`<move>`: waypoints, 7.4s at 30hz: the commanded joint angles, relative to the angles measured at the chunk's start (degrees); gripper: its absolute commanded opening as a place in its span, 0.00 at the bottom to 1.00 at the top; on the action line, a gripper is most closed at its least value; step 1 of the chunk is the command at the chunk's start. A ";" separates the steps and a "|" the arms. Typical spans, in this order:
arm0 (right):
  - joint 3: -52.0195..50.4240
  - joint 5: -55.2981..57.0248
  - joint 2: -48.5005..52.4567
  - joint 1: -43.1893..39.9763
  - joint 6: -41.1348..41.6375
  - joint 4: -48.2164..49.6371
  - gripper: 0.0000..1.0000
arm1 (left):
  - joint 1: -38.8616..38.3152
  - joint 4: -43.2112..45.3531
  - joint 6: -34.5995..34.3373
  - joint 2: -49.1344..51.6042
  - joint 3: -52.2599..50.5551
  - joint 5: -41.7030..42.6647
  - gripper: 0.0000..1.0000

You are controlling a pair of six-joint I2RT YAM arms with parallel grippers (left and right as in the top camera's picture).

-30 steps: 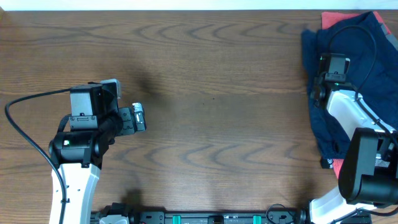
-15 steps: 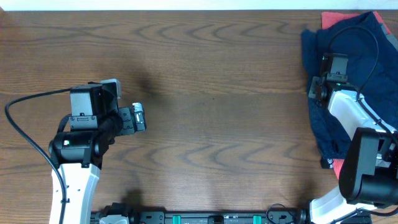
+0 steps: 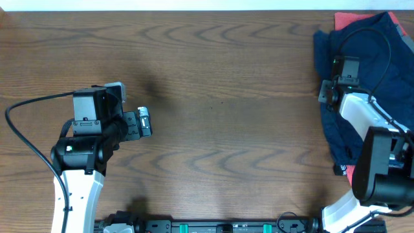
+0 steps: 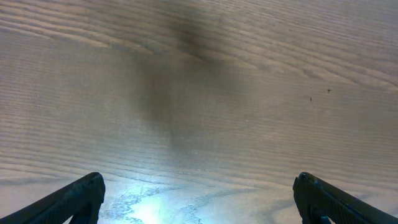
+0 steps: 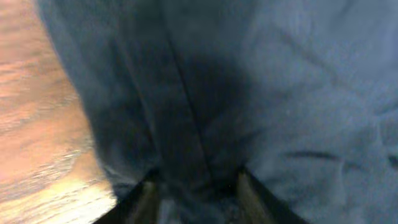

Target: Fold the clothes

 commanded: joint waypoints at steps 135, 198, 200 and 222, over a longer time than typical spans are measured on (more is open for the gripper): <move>4.48 -16.37 -16.76 11.58 24.09 -43.85 0.95 | -2.49 -18.18 -10.62 32.02 -1.44 23.30 0.98; -1.20 -22.34 -24.02 19.69 25.40 -41.92 0.99 | 6.69 -7.87 -47.69 4.50 -20.87 14.49 0.92; -1.25 -21.94 -24.04 19.63 38.45 -44.50 0.99 | 5.84 -3.61 -48.68 4.72 -24.13 16.96 0.91; -20.61 -26.95 -24.02 19.71 61.66 -24.61 0.90 | 5.05 7.93 -56.65 5.79 -30.03 3.23 0.73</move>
